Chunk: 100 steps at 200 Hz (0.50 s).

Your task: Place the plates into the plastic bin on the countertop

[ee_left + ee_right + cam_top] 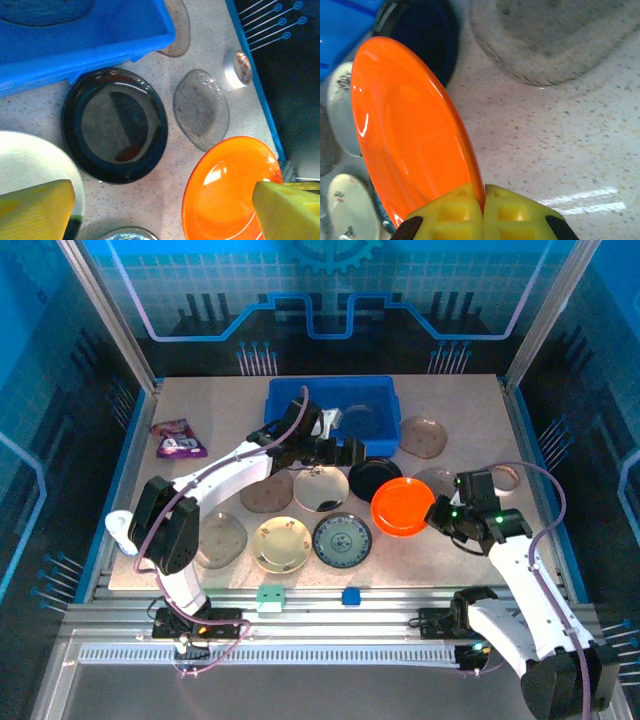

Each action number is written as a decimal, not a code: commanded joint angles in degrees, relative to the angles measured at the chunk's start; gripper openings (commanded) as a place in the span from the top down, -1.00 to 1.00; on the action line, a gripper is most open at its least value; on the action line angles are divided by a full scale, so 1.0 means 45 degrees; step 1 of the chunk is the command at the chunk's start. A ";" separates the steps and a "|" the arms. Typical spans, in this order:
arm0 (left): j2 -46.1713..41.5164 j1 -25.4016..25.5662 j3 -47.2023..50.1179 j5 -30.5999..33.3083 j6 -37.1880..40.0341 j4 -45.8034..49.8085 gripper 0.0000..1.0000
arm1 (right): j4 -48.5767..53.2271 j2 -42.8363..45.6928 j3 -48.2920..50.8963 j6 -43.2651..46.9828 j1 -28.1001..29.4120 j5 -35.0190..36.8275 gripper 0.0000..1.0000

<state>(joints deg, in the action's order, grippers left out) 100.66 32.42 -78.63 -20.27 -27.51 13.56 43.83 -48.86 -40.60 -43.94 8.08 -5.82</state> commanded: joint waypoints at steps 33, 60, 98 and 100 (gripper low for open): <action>-0.0095 0.0080 0.0572 -0.1289 -0.0934 -0.1244 -0.63 | -0.2130 -0.1108 -0.1239 -0.0379 -0.0134 -0.2450 1.00; -0.0172 0.0050 0.0779 -0.1420 -0.0997 -0.1292 -0.51 | -0.3101 -0.1608 -0.1773 -0.0495 -0.0093 -0.3050 1.00; -0.0338 -0.0045 0.1066 -0.1982 -0.1417 -0.1931 -0.39 | -0.3986 -0.2690 -0.2741 -0.0241 0.0242 -0.3387 1.00; -0.0333 -0.0049 0.1086 -0.1999 -0.1449 -0.1967 -0.36 | -0.4044 -0.2744 -0.2766 -0.0236 0.0253 -0.3416 1.00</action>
<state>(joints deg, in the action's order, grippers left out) 100.66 32.42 -74.98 -25.85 -31.86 8.01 31.44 -59.11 -49.47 -45.04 8.23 -17.78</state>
